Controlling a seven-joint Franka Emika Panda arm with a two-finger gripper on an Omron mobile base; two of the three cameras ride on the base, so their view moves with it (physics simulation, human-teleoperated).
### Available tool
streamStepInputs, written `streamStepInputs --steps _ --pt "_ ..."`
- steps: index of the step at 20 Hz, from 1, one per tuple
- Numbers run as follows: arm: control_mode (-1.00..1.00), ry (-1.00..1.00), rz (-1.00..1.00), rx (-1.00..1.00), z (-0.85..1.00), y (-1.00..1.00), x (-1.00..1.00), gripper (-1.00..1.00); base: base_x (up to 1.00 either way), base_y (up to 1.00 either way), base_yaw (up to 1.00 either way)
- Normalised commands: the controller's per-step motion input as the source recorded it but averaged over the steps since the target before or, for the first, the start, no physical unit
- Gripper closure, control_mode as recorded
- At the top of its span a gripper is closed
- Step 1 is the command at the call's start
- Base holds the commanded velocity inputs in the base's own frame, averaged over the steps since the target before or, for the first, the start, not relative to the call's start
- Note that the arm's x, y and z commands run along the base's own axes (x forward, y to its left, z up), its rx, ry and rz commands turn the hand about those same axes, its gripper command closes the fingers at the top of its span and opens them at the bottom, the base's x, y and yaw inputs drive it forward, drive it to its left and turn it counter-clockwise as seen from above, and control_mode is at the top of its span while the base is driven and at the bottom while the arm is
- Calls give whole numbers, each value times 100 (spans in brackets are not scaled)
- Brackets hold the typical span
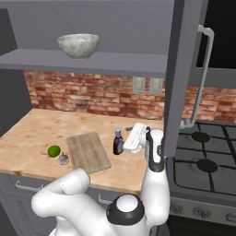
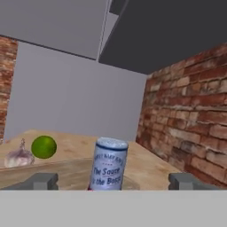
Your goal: Open the cabinet. Place the bowl and condiment on the counter. Then place the lime and garlic on the cutting board.
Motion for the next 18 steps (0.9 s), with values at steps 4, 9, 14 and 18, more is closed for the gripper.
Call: streamStepInputs --steps 4,9,14,18 --pt "-100 -4 0 0 37 0 -20 -100 0 0 0" --pt "-100 -6 0 -1 36 0 -22 -100 0 0 0" --pt "-100 -11 0 -3 37 0 -28 -100 0 0 0" --pt "-100 -10 0 -3 37 0 -32 -100 0 0 0"
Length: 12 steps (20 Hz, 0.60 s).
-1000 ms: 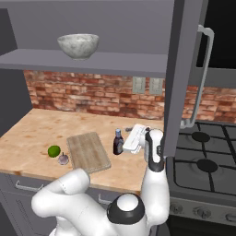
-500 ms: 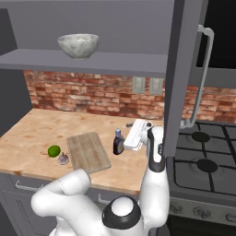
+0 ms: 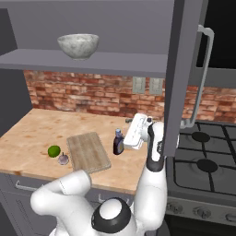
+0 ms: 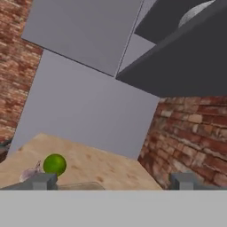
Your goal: Open the cabinet. Place the bowl and condiment on the counter. Then place the lime and garlic on the cutting board.
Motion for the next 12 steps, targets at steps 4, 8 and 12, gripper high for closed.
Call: streamStepInputs --steps 4,8,12 --pt "-100 -9 0 -3 36 0 -33 -100 0 0 0" --pt "-100 -8 0 -3 37 3 -32 -100 0 0 0" --pt "-100 -8 0 -3 36 8 -32 -100 0 0 0"
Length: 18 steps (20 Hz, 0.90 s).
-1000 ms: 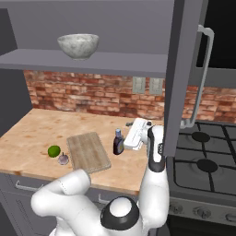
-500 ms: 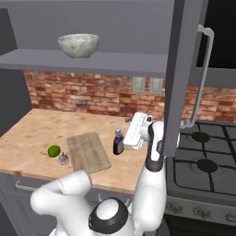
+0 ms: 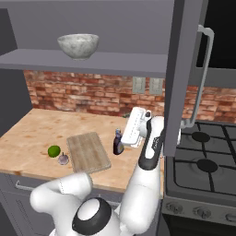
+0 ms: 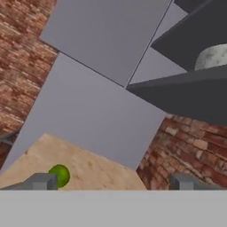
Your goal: Open the cabinet. Place the bowl and condiment on the counter. Then place the lime and garlic on the cutting board.
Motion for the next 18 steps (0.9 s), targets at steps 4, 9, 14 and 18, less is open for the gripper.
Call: streamStepInputs --steps 4,9,14,18 --pt "-100 -7 0 -2 32 13 -31 -100 0 0 0" --pt "-100 -4 -1 -2 20 24 -23 -100 0 0 0" --pt "-100 -2 -3 -3 4 35 -12 -100 0 0 0" --pt "-100 -6 -3 -2 21 23 -18 -100 0 0 0"
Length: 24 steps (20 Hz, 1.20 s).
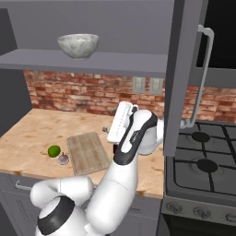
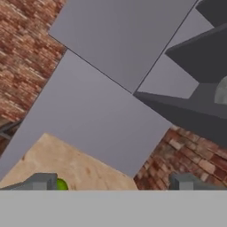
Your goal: Open the cabinet. Place the bowl and condiment on the counter. Then place the lime and garlic on the cutting board.
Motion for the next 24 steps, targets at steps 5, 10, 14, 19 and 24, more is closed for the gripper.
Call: streamStepInputs --steps 5,10,14,19,24 --pt "-100 -7 -2 -4 45 6 -22 -100 0 0 0" --pt "-100 -6 -1 -4 41 5 -21 -100 0 0 0" --pt "-100 -8 -1 -4 42 5 -21 -100 0 0 0" --pt "-100 -8 -1 -4 42 6 -23 -100 0 0 0" --pt "-100 -8 -1 -4 44 5 -24 -100 0 0 0"
